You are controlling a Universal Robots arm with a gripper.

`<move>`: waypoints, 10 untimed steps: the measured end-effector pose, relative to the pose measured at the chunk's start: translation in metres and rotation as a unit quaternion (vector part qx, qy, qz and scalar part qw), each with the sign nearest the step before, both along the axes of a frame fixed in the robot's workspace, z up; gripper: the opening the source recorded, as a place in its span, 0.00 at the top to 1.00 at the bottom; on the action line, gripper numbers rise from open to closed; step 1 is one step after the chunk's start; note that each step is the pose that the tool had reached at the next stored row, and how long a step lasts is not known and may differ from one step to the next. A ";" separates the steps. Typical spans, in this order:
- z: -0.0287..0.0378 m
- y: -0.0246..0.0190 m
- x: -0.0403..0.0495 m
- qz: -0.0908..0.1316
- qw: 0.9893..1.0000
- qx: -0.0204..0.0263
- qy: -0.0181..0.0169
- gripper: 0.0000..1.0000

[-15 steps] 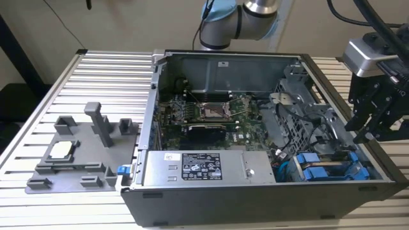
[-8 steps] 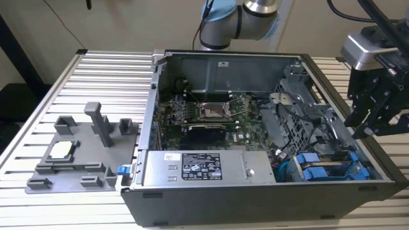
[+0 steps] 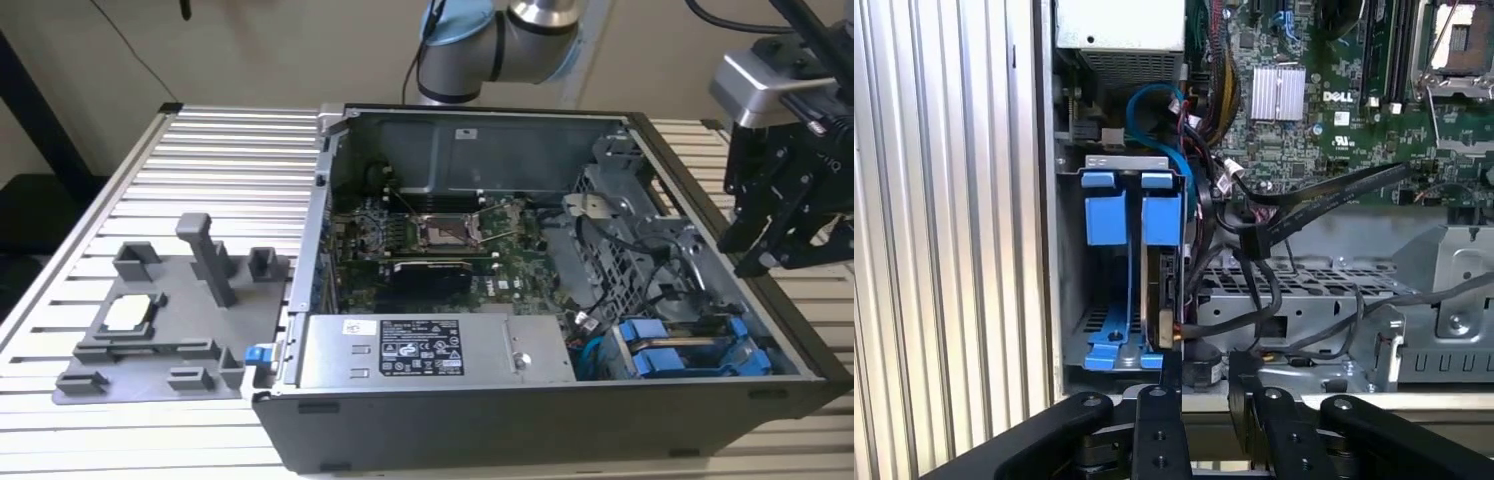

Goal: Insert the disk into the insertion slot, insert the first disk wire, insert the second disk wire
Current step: 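Insert the first disk wire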

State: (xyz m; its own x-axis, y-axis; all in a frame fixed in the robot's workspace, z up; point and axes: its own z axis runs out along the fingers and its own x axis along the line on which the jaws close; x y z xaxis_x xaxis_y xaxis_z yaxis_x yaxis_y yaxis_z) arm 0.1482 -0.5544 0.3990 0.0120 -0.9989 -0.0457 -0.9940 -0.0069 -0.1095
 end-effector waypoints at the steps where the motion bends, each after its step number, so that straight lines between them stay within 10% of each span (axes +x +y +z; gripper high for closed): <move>1: 0.0004 0.0015 -0.0004 0.000 1.000 0.000 0.000 0.67; 10: 0.0009 0.0118 -0.0137 -0.001 1.000 0.000 -0.002 0.67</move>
State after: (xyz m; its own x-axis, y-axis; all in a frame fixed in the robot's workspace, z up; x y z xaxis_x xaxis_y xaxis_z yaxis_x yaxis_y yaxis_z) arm 0.1345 -0.5425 0.3999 0.0110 -0.9989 -0.0448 -0.9935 -0.0058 -0.1141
